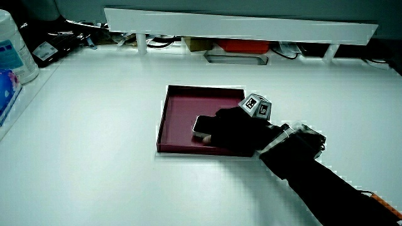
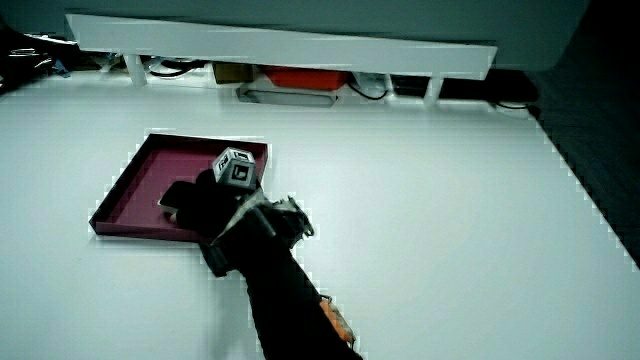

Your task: Pick eraser

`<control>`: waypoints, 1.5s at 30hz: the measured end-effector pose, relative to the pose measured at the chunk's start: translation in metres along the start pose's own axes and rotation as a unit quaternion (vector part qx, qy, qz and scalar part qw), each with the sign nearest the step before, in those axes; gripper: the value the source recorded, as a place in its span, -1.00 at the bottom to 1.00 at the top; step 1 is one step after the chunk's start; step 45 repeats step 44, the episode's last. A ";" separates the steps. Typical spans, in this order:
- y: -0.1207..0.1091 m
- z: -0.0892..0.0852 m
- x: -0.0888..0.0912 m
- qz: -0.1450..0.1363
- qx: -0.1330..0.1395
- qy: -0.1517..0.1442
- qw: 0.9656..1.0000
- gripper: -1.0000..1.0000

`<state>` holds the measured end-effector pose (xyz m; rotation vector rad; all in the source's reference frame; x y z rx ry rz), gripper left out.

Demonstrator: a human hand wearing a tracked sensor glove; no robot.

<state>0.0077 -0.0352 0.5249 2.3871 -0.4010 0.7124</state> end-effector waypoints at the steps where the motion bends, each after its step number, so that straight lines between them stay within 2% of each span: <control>1: 0.000 0.000 0.000 -0.001 0.003 -0.001 1.000 0.52; 12: -0.005 0.003 -0.005 0.015 0.024 -0.005 1.000 1.00; 14: -0.004 0.002 -0.005 0.020 0.020 0.001 1.000 1.00; 16: -0.007 0.007 -0.007 0.029 0.027 -0.005 0.999 1.00; 20: -0.016 0.019 -0.014 0.042 0.030 0.005 0.999 1.00; 23: -0.025 0.032 -0.021 0.055 0.041 -0.001 0.998 1.00; 25: -0.034 0.043 -0.026 0.068 0.041 0.010 0.997 1.00; 26: -0.037 0.046 -0.026 0.061 0.051 -0.005 0.997 1.00; 27: -0.040 0.046 -0.025 0.070 0.042 -0.001 0.997 1.00; 29: -0.049 0.054 -0.026 0.077 0.050 -0.004 0.996 1.00; 35: -0.086 0.088 -0.039 0.092 0.050 0.020 0.994 1.00; 36: -0.092 0.092 -0.038 0.096 0.048 0.027 0.994 1.00; 38: -0.100 0.096 -0.032 0.092 0.059 0.014 0.994 1.00; 40: -0.110 0.100 -0.029 0.092 0.064 0.015 0.994 1.00; 42: -0.118 0.102 -0.024 0.080 0.059 0.010 0.995 1.00; 45: -0.127 0.105 -0.017 0.076 0.060 0.010 0.995 1.00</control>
